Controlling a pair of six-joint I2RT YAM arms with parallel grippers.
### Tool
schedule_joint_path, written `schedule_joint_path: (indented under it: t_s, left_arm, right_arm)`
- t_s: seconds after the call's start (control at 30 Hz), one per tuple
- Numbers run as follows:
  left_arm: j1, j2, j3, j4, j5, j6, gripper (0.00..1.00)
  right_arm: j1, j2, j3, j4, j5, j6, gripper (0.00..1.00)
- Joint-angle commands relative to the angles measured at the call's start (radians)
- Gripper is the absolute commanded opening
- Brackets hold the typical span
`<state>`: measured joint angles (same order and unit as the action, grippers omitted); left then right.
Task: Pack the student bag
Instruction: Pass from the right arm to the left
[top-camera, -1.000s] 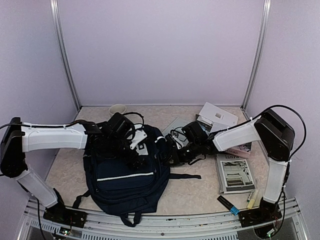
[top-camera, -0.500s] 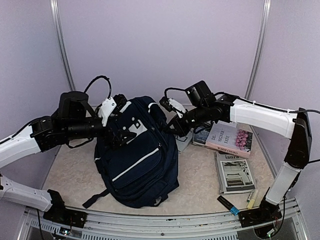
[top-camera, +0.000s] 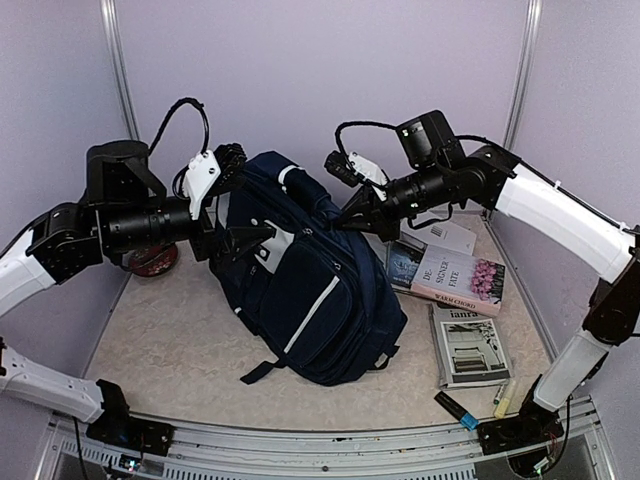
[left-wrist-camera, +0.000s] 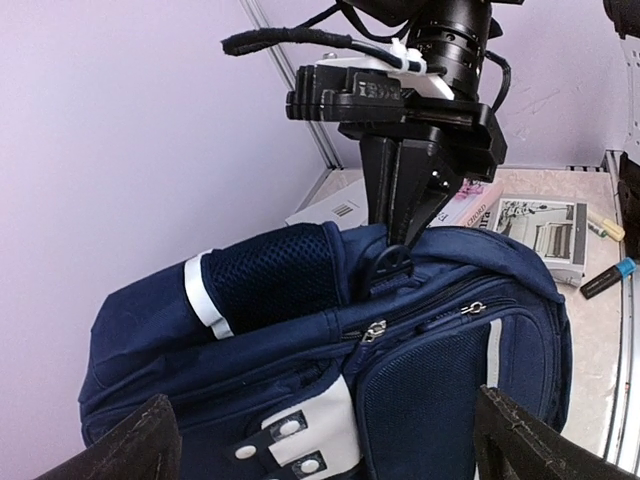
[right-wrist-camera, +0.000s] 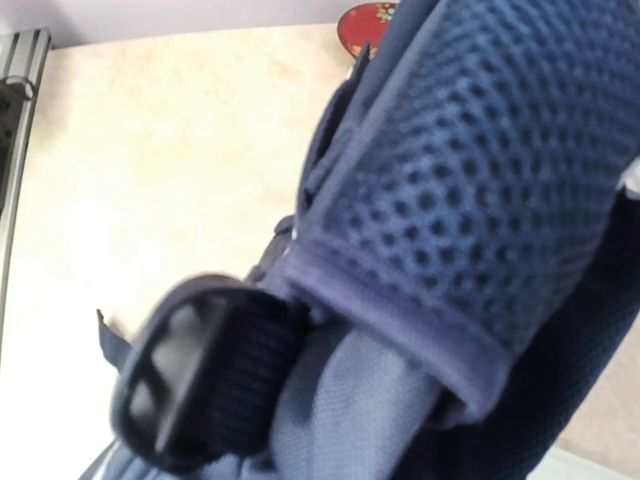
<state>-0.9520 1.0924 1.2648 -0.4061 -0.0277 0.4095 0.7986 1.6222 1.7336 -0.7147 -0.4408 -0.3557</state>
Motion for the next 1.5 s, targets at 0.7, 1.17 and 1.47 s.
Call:
schedule_joint_path:
  t_s: [0.7, 1.17, 1.47]
  left_arm:
    - [-0.023, 0.358, 0.38, -0.377, 0.046, 0.219, 0.55]
    - [0.028, 0.125, 0.142, 0.007, 0.103, 0.041, 0.0]
    - [0.13, -0.074, -0.01, 0.27, 0.139, -0.072, 0.0]
  right_arm:
    - [0.061, 0.021, 0.19, -0.126, -0.241, -0.303, 0.0]
    - [0.035, -0.427, -0.462, 0.531, -0.046, 0.01, 0.83]
    - [0.024, -0.608, -0.78, 0.61, -0.006, 0.183, 0.94]
